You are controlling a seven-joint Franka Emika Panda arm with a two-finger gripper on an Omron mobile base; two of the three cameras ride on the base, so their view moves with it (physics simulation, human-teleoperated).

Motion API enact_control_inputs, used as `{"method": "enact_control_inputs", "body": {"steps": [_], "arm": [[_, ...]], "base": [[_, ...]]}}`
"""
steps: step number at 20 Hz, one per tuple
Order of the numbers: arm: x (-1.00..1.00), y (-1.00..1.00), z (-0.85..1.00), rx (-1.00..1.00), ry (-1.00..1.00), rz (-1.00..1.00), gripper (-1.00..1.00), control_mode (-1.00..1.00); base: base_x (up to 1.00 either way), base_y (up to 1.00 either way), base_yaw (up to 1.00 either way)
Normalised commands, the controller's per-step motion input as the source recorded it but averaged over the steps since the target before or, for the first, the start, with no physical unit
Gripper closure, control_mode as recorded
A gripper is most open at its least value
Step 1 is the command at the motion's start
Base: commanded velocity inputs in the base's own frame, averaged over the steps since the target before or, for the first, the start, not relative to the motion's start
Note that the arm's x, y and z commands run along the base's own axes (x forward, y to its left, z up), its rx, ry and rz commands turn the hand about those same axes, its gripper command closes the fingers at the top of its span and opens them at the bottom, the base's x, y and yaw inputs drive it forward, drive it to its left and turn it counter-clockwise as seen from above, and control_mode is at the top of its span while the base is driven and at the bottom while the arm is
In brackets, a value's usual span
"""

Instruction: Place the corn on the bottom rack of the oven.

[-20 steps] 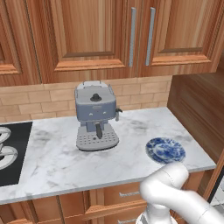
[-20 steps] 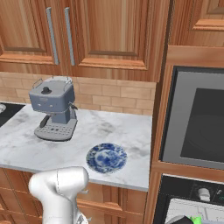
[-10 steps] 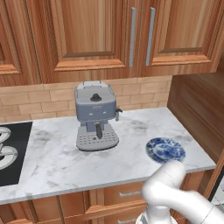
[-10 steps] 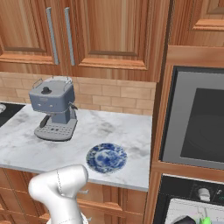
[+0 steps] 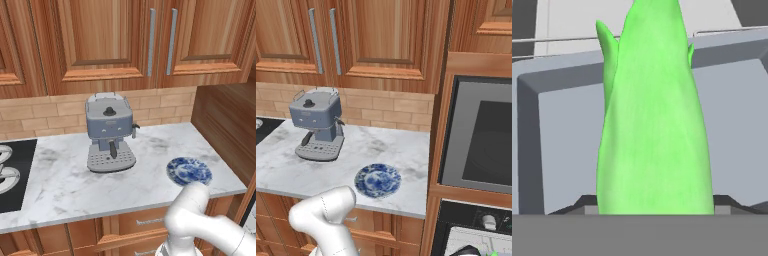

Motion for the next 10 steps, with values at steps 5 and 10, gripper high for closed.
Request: {"method": "enact_control_inputs", "body": {"steps": [5, 10], "arm": [[0.0, -0.01, -0.27, 0.0, 0.04, 0.0, 1.0, -1.0], [0.0, 0.0, -0.28, 0.0, 0.0, 0.0, -1.0, -1.0]], "base": [[0.0, 0.0, 0.0], [0.0, 0.0, 0.0]]}}
